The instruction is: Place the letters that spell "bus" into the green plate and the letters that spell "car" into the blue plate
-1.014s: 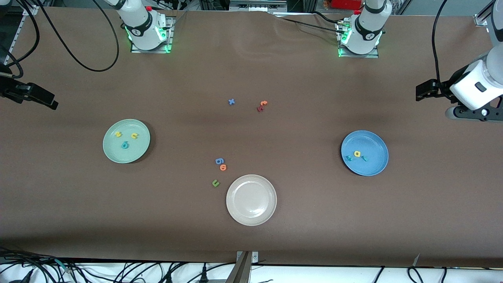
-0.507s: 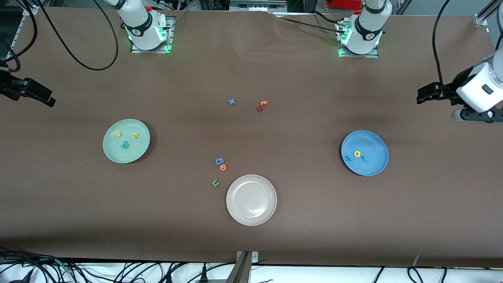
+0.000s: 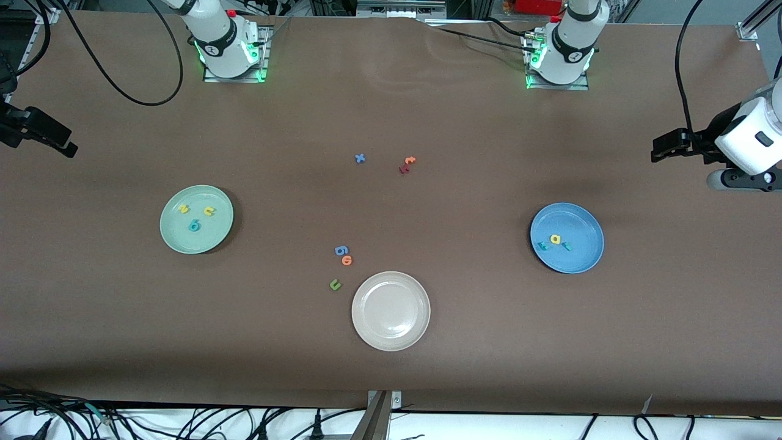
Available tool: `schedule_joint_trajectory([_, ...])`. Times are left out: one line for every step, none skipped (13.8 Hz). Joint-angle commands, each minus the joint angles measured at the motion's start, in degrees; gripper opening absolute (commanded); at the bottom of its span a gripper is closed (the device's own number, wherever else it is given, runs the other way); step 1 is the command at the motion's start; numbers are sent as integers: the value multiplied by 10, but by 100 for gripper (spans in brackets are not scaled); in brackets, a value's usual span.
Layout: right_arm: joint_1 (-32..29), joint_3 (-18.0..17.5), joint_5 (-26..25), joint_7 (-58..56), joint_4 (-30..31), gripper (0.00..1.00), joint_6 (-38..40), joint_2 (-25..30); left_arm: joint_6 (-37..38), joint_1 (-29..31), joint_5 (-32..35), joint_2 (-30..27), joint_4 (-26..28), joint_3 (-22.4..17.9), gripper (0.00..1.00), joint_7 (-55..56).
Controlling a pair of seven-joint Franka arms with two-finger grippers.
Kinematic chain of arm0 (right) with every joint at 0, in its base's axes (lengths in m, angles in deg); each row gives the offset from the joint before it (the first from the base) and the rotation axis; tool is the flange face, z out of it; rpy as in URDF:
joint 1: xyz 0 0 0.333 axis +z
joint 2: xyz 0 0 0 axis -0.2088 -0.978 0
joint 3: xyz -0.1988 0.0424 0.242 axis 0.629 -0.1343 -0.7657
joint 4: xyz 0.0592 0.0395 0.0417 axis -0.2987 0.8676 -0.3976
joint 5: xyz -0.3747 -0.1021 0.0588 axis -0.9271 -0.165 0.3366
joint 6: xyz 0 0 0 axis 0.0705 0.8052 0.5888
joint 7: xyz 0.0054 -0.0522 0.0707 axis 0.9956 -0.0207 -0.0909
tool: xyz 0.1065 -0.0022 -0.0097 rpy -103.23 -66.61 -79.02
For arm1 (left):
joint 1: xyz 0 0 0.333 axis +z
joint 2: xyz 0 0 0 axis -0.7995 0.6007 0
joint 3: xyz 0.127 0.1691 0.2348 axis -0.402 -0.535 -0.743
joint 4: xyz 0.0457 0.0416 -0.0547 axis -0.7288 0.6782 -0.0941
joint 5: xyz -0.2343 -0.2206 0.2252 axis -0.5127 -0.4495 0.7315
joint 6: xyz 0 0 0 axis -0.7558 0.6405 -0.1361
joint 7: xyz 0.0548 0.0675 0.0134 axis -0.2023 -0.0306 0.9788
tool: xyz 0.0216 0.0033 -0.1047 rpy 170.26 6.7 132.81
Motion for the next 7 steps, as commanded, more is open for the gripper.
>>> schedule_joint_trajectory([-5,-10,13,6,4,100,-2,3,-5,-2,-4,-2,0,2,100,6])
schedule_joint_trajectory([-5,-9,20,9,5,100,2,-2,-6,-2,-3,-2,1,3,100,5])
schedule_joint_trajectory([-5,-8,20,9,5,100,2,-12,-6,-3,-4,-2,0,3,100,5])
schedule_joint_trajectory([-7,-8,21,10,5,100,2,-19,-5,-4,-8,-2,-1,3,100,7])
schedule_joint_trajectory([-9,-8,23,10,5,100,0,-28,-5,-5,-9,1,-11,2,100,8])
schedule_joint_trajectory([-10,-7,23,9,5,100,-1,-30,-5,-4,-10,6,-14,2,100,7])
schedule_joint_trajectory([-10,-7,23,9,5,100,-1,-30,-6,-3,-8,8,-15,1,100,6])
